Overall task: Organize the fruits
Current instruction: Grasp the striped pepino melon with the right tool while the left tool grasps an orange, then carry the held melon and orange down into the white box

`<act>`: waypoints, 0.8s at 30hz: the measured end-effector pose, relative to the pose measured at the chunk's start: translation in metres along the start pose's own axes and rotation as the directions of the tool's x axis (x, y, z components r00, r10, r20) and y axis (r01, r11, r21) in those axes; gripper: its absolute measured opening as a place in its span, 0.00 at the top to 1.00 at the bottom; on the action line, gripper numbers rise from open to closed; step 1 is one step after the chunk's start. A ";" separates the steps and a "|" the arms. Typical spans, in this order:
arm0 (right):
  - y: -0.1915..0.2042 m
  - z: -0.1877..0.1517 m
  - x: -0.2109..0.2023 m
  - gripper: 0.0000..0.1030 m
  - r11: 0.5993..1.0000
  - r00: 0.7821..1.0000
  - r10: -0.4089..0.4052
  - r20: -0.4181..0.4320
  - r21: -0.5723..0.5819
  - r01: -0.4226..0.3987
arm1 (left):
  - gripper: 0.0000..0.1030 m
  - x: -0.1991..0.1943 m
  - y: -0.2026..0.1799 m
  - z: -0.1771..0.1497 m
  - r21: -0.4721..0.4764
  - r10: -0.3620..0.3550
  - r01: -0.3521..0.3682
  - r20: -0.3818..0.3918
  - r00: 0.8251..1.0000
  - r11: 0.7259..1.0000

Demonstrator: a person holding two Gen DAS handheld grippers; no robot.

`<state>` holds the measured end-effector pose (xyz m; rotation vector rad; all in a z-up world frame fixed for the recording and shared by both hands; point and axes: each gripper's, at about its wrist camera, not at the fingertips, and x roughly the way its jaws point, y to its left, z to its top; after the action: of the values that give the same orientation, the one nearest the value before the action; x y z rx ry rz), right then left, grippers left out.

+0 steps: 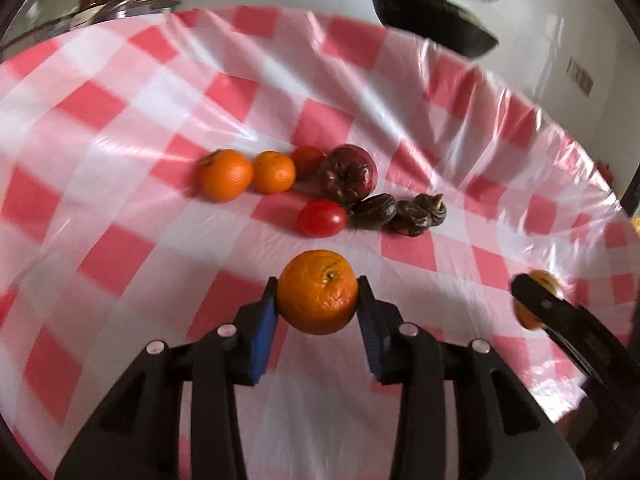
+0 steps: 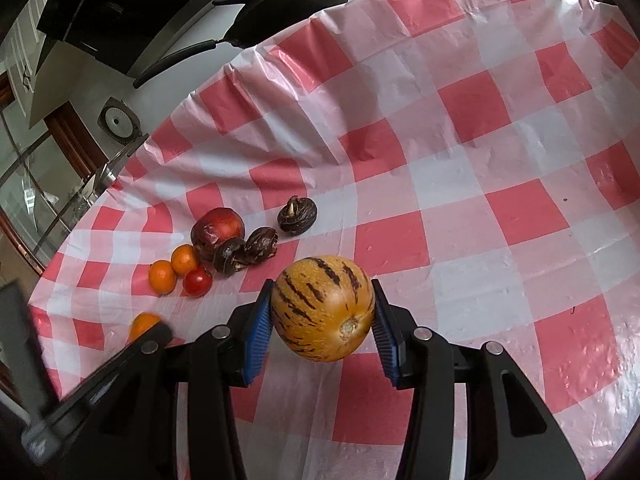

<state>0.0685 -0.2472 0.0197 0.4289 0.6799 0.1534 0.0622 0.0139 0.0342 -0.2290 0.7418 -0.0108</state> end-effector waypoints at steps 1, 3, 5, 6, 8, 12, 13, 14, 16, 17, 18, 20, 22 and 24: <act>0.000 0.000 0.000 0.56 1.000 1.000 0.002 0.000 0.000 -0.002 | 0.63 -0.007 0.001 -0.004 -0.009 -0.004 0.004 0.012 1.000 1.000; -0.001 0.000 0.000 0.56 1.000 1.000 0.008 -0.002 0.003 -0.008 | 0.63 -0.022 0.006 -0.012 -0.018 -0.005 0.006 0.036 0.999 1.000; -0.001 0.000 0.001 0.56 1.000 1.000 0.014 -0.006 0.005 -0.014 | 0.63 -0.038 0.008 -0.019 -0.004 0.001 -0.001 0.058 0.998 1.000; -0.002 0.000 0.001 0.56 1.000 1.000 0.022 -0.007 0.008 -0.022 | 0.63 -0.045 0.009 -0.023 0.006 0.006 -0.006 0.066 0.998 1.000; -0.003 0.000 0.001 0.56 1.000 1.000 0.027 -0.007 0.014 -0.027 | 0.63 -0.059 0.011 -0.031 0.021 0.010 -0.011 0.072 0.997 1.000; -0.003 0.000 0.001 0.56 1.000 1.000 0.024 -0.010 0.021 -0.023 | 0.63 -0.082 0.024 -0.051 0.028 0.018 -0.020 0.065 0.998 0.999; -0.003 0.000 0.001 0.56 1.000 1.000 0.022 -0.013 0.021 -0.022 | 0.63 -0.086 0.028 -0.056 0.024 0.018 -0.019 0.059 0.998 1.000; -0.003 0.000 0.002 0.56 1.000 1.000 0.021 -0.015 0.021 -0.021 | 0.63 -0.092 0.033 -0.061 0.020 0.020 -0.021 0.056 0.998 1.000; -0.003 0.000 0.002 0.56 1.000 1.000 0.014 -0.020 0.023 -0.013 | 0.63 -0.107 0.045 -0.074 0.007 0.026 -0.026 0.043 0.999 1.000; -0.002 0.000 0.003 0.56 1.000 1.000 0.012 -0.026 0.022 -0.012 | 0.63 -0.115 0.050 -0.079 0.004 0.027 -0.027 0.043 0.999 1.000; 0.000 0.000 0.005 0.56 1.000 0.999 -0.004 -0.039 0.015 0.004 | 0.63 -0.120 0.053 -0.083 0.004 0.030 -0.030 0.044 0.999 1.000; 0.009 -0.003 0.006 0.56 0.998 0.996 -0.062 -0.059 -0.022 0.061 | 0.63 -0.137 0.064 -0.095 0.009 0.043 -0.043 0.052 0.998 0.999; 0.020 -0.010 0.000 0.56 0.995 0.994 -0.085 -0.068 -0.060 0.081 | 0.63 -0.148 0.074 -0.103 0.006 0.049 -0.049 0.054 0.997 0.999; 0.037 -0.026 -0.011 0.56 0.995 0.994 -0.054 -0.093 -0.088 0.046 | 0.63 -0.160 0.087 -0.112 -0.001 0.061 -0.061 0.057 0.996 0.998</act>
<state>0.0431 -0.2080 0.0244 0.3229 0.7741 0.1555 -0.1376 0.0904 0.0432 -0.2047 0.6917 0.0534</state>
